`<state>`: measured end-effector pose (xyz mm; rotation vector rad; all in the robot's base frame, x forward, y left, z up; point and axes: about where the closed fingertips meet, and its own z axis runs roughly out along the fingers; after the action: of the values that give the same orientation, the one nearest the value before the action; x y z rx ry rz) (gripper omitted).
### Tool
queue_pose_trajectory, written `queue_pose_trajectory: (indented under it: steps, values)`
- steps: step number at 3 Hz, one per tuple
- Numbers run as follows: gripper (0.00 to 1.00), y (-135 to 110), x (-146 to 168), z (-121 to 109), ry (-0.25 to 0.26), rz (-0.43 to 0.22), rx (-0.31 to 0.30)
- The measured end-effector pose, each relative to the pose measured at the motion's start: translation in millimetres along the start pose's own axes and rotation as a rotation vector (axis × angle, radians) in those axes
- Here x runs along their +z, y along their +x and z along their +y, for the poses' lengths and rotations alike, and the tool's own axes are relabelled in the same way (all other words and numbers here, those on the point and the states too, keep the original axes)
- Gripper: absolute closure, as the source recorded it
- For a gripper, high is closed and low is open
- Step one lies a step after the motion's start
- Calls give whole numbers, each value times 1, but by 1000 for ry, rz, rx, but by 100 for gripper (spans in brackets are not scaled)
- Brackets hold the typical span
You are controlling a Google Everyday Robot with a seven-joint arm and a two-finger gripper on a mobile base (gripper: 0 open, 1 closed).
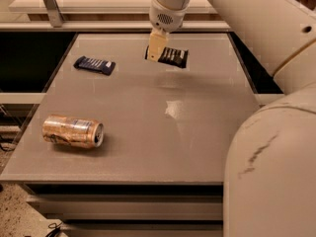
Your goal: Move rxbar chocolate near orange can
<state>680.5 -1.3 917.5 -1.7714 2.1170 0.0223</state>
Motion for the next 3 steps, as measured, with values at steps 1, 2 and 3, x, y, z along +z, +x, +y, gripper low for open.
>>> queue_pose_trajectory:
  steps: [1,2,3]
  values:
    - [100,0,0,0,0,0,0]
    - [100,-10,6,11,-23,9,-3]
    - [100,-21,5,32,-44,38,22]
